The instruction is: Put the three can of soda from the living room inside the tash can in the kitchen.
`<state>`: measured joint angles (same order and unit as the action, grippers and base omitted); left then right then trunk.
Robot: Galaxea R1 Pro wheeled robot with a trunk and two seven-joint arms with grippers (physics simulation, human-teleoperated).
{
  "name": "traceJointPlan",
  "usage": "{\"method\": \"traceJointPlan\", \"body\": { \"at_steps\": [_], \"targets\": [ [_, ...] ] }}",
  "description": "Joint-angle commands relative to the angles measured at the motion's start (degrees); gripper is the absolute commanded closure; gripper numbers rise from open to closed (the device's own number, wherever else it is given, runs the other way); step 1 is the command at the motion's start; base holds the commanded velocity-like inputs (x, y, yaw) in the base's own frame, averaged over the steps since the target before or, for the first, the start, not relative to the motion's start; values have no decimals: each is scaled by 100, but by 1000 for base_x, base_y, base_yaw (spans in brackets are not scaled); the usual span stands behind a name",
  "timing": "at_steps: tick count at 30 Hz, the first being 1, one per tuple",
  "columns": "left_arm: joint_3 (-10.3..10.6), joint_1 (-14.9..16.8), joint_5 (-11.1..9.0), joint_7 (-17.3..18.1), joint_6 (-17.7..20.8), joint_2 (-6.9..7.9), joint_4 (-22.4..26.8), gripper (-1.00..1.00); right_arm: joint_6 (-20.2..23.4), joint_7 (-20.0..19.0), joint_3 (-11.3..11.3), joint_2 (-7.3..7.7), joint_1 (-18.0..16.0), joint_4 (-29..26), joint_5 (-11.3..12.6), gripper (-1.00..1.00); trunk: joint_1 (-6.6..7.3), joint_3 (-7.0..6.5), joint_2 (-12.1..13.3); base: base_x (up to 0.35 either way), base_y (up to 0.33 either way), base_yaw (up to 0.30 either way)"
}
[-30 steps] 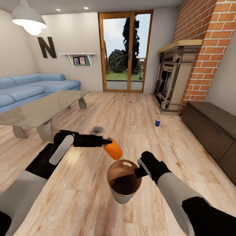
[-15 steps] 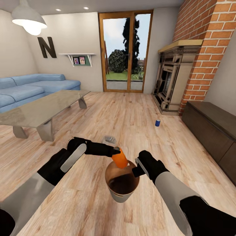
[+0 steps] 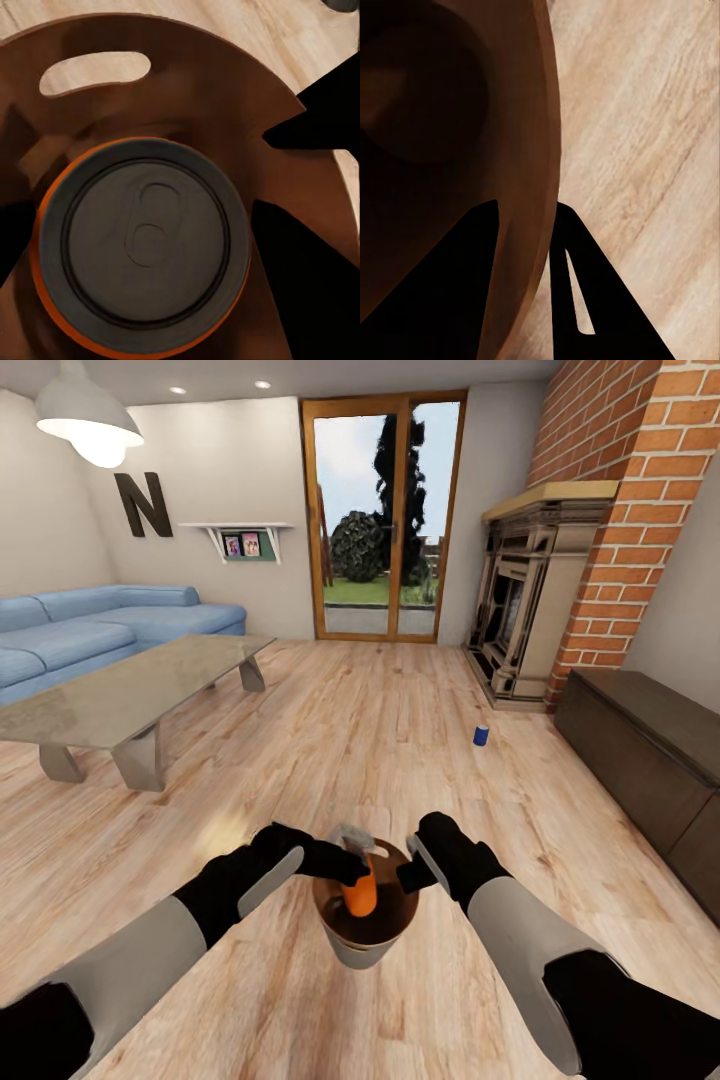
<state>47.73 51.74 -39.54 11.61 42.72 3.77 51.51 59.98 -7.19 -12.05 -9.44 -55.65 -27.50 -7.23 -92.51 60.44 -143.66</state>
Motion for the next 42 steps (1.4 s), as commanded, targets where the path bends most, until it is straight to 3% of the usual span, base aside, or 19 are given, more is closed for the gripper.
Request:
{"method": "traceJointPlan", "body": {
  "at_steps": [1, 4, 6, 8, 19, 20, 21, 24, 25, 36, 42],
  "targets": [
    [14, 1, 26, 11, -43, -26, -48, 100, 2, -10, 5, -2, -3, -2, 64, 100, 1, -1, -1, 0, 0, 0],
    [47, -2, 84, 18, -143, -118, -150, 100, 2, -10, 6, -12, -5, -1, 64, 100, 1, -1, -1, 0, 0, 0],
    [85, 0, 124, 9, -200, -261, -282, 100, 2, -10, 4, -43, -6, -1, 64, 100, 1, -1, -1, 0, 0, 0],
    [218, 2, 129, -12, -324, -340, -499, 100, 2, -10, 2, -55, -7, -1, 64, 100, 1, -1, -1, 0, 0, 0],
    [441, 2, 152, -30, -594, -400, -918, 100, 2, -6, 1, -55, -7, -1, 64, 100, 1, -1, -1, 0, 0, 0],
    [469, 2, 205, -37, -599, -403, -931, 100, 2, -4, 1, -55, -7, -1, 64, 100, 1, -1, -1, 0, 0, 0],
    [496, 2, 385, -41, -599, -411, -959, 100, 2, -3, 1, -55, -7, 0, 64, 100, 1, -1, -1, 0, 0, 0],
    [507, 2, 509, -43, -598, -423, -977, 100, 2, -2, 1, -55, -7, -1, 64, 100, 1, -1, -1, 0, 0, 0],
    [508, 2, 531, -44, -600, -429, -980, -100, 2, -2, 1, -55, -7, 2, 64, 100, 1, -1, -1, 0, 0, 0],
    [509, 2, 569, -35, -607, -423, -980, -100, 2, -1, 1, -55, -7, 7, 58, 100, 1, -1, -1, 0, 0, 0],
    [503, 2, 570, 19, -596, -374, -738, -100, 2, 3, 1, -51, -7, 32, 58, 100, 1, -1, -1, 0, 0, 0]
  ]
}}
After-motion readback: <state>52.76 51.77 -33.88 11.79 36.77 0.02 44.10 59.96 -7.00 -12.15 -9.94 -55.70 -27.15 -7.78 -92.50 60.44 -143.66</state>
